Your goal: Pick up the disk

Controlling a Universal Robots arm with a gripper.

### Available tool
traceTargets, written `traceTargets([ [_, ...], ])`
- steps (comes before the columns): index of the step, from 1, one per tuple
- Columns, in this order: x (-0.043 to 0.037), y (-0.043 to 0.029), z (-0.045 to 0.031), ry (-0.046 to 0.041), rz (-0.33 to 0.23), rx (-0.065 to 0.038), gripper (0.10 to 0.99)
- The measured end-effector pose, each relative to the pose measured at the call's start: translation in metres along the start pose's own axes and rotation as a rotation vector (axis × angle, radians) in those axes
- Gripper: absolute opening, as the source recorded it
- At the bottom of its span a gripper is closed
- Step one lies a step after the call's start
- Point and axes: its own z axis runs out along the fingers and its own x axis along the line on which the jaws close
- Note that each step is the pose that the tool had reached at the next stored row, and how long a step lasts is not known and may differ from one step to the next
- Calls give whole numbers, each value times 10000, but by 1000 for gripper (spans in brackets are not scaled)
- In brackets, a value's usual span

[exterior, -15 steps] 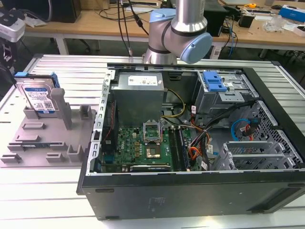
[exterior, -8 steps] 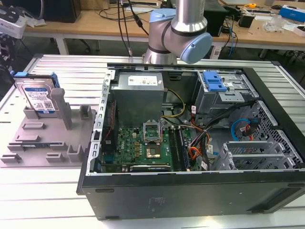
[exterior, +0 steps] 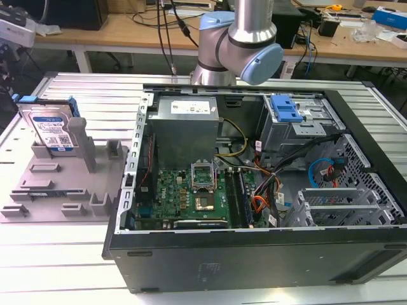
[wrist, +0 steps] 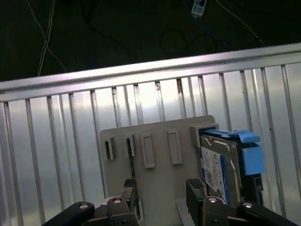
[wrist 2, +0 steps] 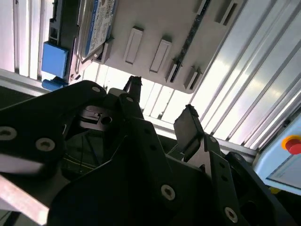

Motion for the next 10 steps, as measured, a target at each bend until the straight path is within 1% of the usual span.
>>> traceTargets([
  [1,-1,-7,2,12,-309,1,557],
  [3,-1,-14,3,20,-557,1,557],
  [7,-10,-18,3,25,-593,2,557],
  [8,-46,-14,3,49,-592,5,557],
  [9,-91,-8,3,55,-590,3,557],
  [10,-160,0,3,62,-590,5,557],
])
